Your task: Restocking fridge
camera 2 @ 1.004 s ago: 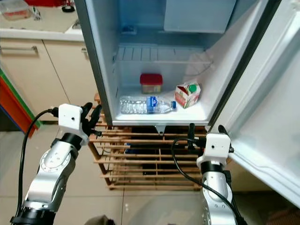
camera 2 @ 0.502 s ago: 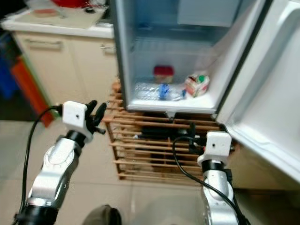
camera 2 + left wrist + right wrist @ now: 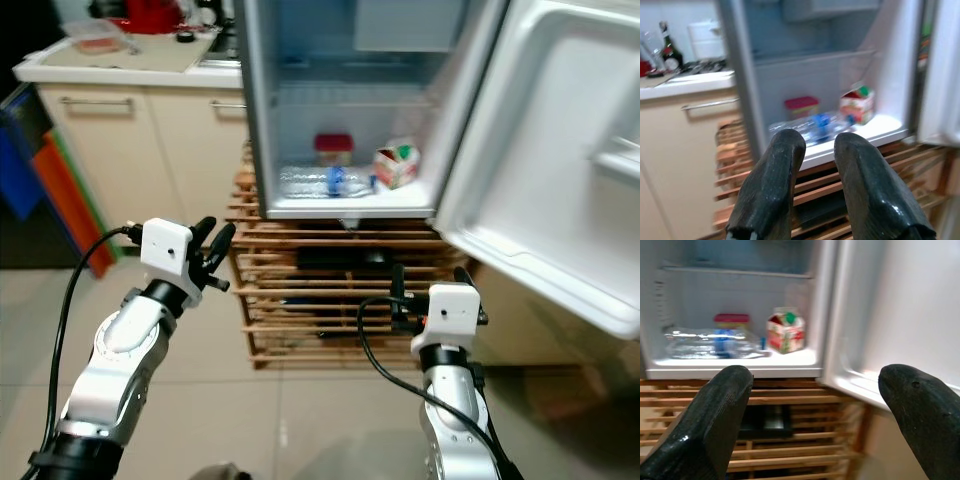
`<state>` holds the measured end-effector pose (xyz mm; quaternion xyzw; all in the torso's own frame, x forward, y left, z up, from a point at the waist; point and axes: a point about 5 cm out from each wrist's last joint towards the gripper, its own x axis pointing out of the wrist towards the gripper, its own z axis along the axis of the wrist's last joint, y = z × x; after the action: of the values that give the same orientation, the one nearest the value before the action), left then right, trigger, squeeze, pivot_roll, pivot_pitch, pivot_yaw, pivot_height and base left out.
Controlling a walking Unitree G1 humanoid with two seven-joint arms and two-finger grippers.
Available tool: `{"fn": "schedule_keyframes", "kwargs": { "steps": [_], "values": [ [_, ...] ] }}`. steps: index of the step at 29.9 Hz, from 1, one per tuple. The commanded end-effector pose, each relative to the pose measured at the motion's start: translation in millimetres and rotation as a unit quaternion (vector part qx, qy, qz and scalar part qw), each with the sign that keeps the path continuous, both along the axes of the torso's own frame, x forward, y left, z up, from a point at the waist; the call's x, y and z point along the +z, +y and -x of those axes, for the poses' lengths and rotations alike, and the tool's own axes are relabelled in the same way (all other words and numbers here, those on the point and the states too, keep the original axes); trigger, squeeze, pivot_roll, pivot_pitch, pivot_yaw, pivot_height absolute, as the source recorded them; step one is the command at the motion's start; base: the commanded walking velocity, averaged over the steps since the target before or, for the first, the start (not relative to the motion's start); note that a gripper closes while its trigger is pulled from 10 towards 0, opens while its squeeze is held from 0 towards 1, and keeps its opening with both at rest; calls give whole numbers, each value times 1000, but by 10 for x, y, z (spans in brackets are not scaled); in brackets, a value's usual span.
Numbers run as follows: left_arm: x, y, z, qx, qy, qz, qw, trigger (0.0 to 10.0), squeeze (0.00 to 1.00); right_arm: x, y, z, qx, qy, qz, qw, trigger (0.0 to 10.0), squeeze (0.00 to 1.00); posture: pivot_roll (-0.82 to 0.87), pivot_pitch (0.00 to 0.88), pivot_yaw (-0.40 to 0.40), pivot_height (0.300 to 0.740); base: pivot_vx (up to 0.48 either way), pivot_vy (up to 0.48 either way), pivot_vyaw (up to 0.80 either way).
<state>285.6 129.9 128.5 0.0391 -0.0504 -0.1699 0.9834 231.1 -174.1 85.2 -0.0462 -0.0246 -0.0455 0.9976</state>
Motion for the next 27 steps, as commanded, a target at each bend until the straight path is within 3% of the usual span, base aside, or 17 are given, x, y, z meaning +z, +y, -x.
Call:
{"fn": "schedule_keyframes", "kwargs": {
  "steps": [1,8,21,27],
  "values": [
    [38,-64,18,-16,-8,7,1000,10000,0,15,-40,-2,-3,-1,5,1000,10000,0,60,8,1,730,0,-461,0],
    [20,-67,7,-14,-7,-4,1000,10000,0,5,-43,-9,0,2,6,1000,10000,0,60,7,0,730,168,-409,0],
    [87,-111,-28,-7,-22,3,1000,10000,0,-16,-42,-19,2,3,7,1000,10000,0,61,3,11,730,391,-270,0],
    [92,-168,18,-42,-30,3,999,10000,0,-58,-18,17,3,7,6,1000,10000,0,63,0,16,730,369,-300,0]
  ]
}}
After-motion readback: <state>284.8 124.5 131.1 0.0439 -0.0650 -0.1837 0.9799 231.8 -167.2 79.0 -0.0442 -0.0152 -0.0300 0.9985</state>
